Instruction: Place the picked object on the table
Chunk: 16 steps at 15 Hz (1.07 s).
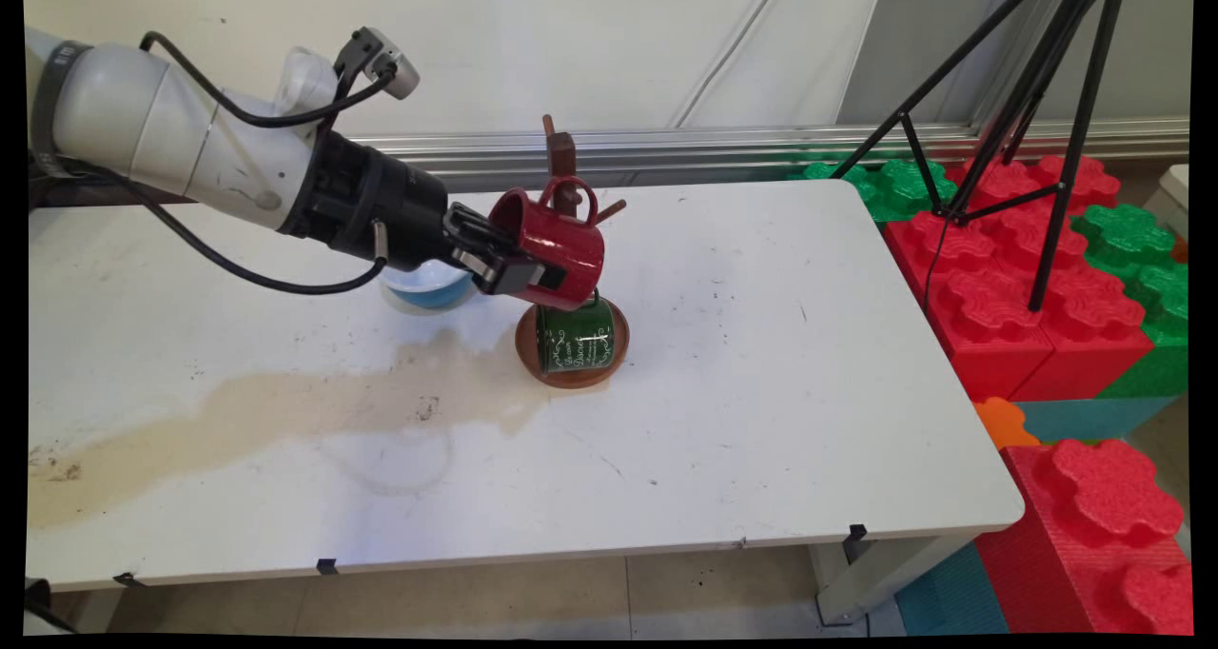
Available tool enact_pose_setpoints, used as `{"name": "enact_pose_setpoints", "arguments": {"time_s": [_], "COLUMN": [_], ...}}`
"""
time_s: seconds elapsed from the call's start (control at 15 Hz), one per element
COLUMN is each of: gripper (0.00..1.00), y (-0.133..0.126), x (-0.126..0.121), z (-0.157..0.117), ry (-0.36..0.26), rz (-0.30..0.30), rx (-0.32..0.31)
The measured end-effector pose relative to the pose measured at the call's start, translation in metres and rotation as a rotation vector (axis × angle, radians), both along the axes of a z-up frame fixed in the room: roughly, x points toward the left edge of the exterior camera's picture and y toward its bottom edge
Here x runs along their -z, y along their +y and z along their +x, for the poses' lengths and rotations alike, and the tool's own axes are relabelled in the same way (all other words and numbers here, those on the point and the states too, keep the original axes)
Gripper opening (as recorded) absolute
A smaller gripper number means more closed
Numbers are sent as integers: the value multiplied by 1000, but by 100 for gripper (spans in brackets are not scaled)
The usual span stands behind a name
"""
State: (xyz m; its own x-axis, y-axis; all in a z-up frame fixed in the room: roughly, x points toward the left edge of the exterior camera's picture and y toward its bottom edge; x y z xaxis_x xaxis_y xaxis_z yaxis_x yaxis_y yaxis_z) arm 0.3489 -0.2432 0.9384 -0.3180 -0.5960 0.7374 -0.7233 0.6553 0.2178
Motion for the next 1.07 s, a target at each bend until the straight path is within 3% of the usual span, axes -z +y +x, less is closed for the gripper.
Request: {"name": "enact_pose_setpoints", "arguments": {"time_s": [0.53, 1.07], "gripper": [0, 0], "y": [11, 39], "x": [-11, -16], "z": [-16, -24], "ry": [31, 10], "rz": [-13, 25], "rx": [47, 101]}}
